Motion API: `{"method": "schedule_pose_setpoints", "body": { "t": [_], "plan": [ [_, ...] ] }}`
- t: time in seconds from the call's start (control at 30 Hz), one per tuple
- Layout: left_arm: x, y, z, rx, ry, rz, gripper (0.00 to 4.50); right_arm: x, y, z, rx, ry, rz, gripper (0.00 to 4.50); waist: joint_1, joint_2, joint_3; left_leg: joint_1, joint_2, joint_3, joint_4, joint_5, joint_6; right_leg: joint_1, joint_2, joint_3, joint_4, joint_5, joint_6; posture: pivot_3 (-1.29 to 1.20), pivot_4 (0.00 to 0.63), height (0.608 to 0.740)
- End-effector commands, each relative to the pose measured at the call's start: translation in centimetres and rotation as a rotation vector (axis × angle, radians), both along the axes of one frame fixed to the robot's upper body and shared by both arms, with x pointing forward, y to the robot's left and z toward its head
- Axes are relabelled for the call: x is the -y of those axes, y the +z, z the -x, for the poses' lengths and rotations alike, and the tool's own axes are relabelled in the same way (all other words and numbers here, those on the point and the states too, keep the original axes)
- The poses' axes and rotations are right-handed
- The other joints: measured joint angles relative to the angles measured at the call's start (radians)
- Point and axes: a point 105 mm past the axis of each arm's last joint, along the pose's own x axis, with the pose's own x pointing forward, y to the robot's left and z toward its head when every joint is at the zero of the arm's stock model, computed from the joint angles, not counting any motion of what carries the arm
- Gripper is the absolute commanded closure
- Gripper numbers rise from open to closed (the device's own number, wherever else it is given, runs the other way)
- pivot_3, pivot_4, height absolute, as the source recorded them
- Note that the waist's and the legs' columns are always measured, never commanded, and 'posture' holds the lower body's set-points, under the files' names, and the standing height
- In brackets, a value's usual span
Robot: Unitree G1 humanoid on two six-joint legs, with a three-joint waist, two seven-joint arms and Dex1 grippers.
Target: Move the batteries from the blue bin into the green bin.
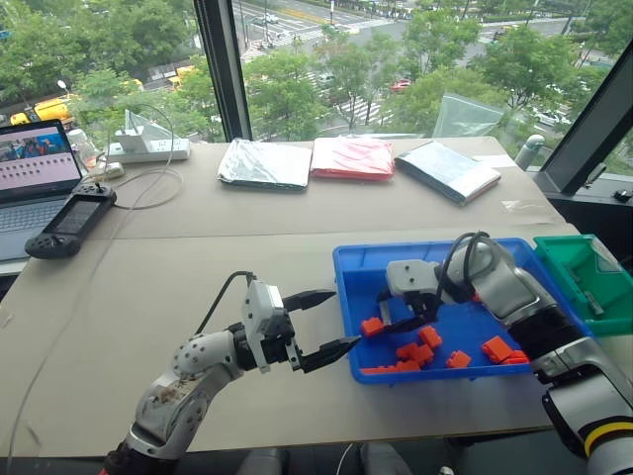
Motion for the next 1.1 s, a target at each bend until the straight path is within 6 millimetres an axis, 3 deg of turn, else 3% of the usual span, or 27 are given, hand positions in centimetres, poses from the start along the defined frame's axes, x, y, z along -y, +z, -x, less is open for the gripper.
{"method": "schedule_pose_setpoints", "body": {
  "t": [0.03,0.13,0.33,0.4,0.43,0.5,0.53,0.6,0.7,0.77,0.87,1.07,1.1],
  "plan": [
    [0.2,1.0,0.4,0.044,-0.015,0.020,0.00,0.6,0.3,0.1,0.020,-0.021,0.002,2.04,0.000,0.000,0.000,0.000,0.000,0.000,0.000,0.000,0.000,0.000,0.000,0.000,0.000,0.000,0.000,0.00,0.150,0.740],
    [0.2,0.9,0.4,0.044,-0.017,0.020,0.00,1.0,1.0,-0.2,0.055,-0.057,-0.015,2.04,0.000,0.000,0.000,0.000,0.000,0.000,0.000,0.000,0.000,0.000,0.000,0.000,0.000,0.000,0.000,0.00,0.150,0.740],
    [-0.1,0.9,0.3,0.048,-0.021,0.015,0.00,5.1,7.9,-0.6,0.292,-0.365,-0.168,2.04,0.008,0.000,0.000,-0.002,-0.001,0.000,0.000,0.000,0.000,-0.002,-0.002,0.000,0.000,0.000,0.000,0.00,0.150,0.740],
    [-0.1,1.0,0.3,0.049,-0.024,0.015,0.00,8.1,10.6,-1.8,0.427,-0.610,-0.254,2.04,0.008,0.001,0.000,-0.002,0.000,0.000,0.000,0.000,0.000,-0.002,-0.002,0.000,0.000,0.000,0.000,0.00,0.150,0.740],
    [-0.2,0.9,0.3,0.049,-0.025,0.015,0.00,10.6,12.0,-2.6,0.519,-0.772,-0.287,2.04,0.006,0.000,0.000,-0.002,0.000,0.000,0.000,0.000,0.000,-0.002,-0.001,0.000,0.000,0.000,0.000,0.00,0.150,0.740],
    [-0.2,0.9,0.2,0.049,-0.027,0.014,0.00,14.1,13.6,-2.9,0.636,-0.986,-0.317,2.04,0.006,0.000,0.000,-0.002,0.000,0.000,0.000,0.000,0.000,-0.002,-0.001,0.000,0.000,0.000,0.000,0.00,0.150,0.740],
    [-0.2,0.9,0.2,0.049,-0.030,0.014,0.00,17.4,15.0,-2.9,0.730,-1.201,-0.376,2.04,0.006,0.000,0.000,-0.002,0.000,0.000,0.000,0.000,0.000,-0.002,-0.001,0.000,0.000,0.000,0.000,0.00,0.150,0.740],
    [-0.1,0.9,0.2,0.047,-0.036,0.014,0.00,22.2,16.0,-1.8,0.823,-1.531,-0.460,2.04,0.007,0.000,0.000,-0.002,-0.001,0.000,0.000,0.000,0.000,-0.001,-0.001,0.000,0.000,0.000,0.000,0.00,0.150,0.740],
    [0.0,0.9,0.2,0.045,-0.045,0.013,0.00,26.7,14.5,0.6,0.864,-1.823,-0.431,2.04,0.011,0.001,0.000,-0.003,-0.002,0.001,0.000,0.000,0.000,-0.002,-0.002,0.000,0.000,0.000,0.000,0.00,0.150,0.740],
    [0.0,0.9,0.2,0.046,-0.048,0.014,0.00,28.1,13.6,1.6,0.879,-1.910,-0.410,2.04,0.013,0.001,0.000,-0.003,-0.002,0.001,-0.001,0.000,0.000,-0.002,-0.001,0.000,-0.001,0.000,0.000,0.00,0.150,0.740],
    [0.2,1.0,0.2,0.044,-0.055,0.015,0.00,28.0,12.6,1.5,0.831,-1.953,-0.489,2.04,0.000,0.002,0.000,-0.003,-0.002,0.002,-0.001,0.000,0.000,-0.002,-0.002,0.001,-0.002,0.000,0.000,0.00,0.150,0.740],
    [0.4,1.1,0.1,0.045,-0.066,0.018,0.00,27.5,11.4,1.3,0.797,-1.960,-0.481,2.04,-0.013,0.002,0.000,0.000,-0.001,0.004,-0.001,0.000,0.000,0.000,0.001,0.003,0.001,0.000,0.000,0.00,0.150,0.740],
    [0.5,1.1,0.1,0.046,-0.067,0.018,0.00,27.6,11.4,1.3,0.795,-1.963,-0.483,1.54,-0.013,0.002,0.000,0.000,-0.001,0.004,-0.001,0.000,0.000,0.000,0.001,0.003,0.001,0.000,0.000,0.00,0.150,0.740]
  ]
}}
